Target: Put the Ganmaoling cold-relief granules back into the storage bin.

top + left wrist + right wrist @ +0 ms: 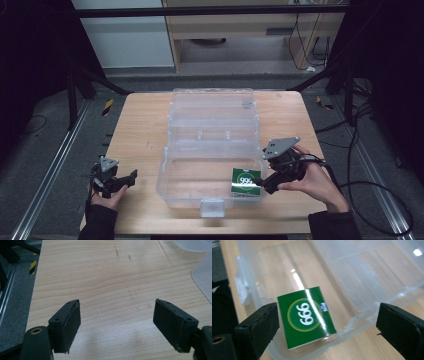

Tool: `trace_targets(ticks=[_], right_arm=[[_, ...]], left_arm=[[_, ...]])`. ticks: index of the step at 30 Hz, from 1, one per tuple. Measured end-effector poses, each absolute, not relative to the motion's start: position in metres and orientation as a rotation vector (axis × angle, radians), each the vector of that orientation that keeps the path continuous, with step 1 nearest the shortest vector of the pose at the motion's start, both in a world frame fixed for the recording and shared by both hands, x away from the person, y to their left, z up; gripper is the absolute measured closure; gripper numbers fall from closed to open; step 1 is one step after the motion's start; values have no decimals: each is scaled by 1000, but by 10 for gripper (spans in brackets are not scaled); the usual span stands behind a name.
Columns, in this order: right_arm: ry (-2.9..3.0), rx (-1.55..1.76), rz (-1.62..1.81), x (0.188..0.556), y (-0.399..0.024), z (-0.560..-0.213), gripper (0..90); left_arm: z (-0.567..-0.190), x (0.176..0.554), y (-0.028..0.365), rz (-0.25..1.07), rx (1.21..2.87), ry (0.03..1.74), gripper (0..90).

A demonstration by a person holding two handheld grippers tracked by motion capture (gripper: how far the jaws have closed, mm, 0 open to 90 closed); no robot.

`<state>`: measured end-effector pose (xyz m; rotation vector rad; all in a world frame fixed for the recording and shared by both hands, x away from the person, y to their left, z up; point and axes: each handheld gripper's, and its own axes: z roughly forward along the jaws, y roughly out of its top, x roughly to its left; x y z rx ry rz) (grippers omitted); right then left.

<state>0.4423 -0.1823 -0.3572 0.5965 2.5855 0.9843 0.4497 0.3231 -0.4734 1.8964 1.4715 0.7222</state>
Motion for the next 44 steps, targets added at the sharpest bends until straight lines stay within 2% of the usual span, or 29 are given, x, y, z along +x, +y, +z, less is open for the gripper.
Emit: trace_targets(ticks=[28, 44], right_arm=[[2022, 1140, 1234, 441, -264, -406, 34], [1834, 1420, 1126, 452, -306, -468, 28]], left_arm=[[-473, 449, 324, 726, 1891, 1471, 223], [-473, 449, 326, 747, 1874, 1479, 230]])
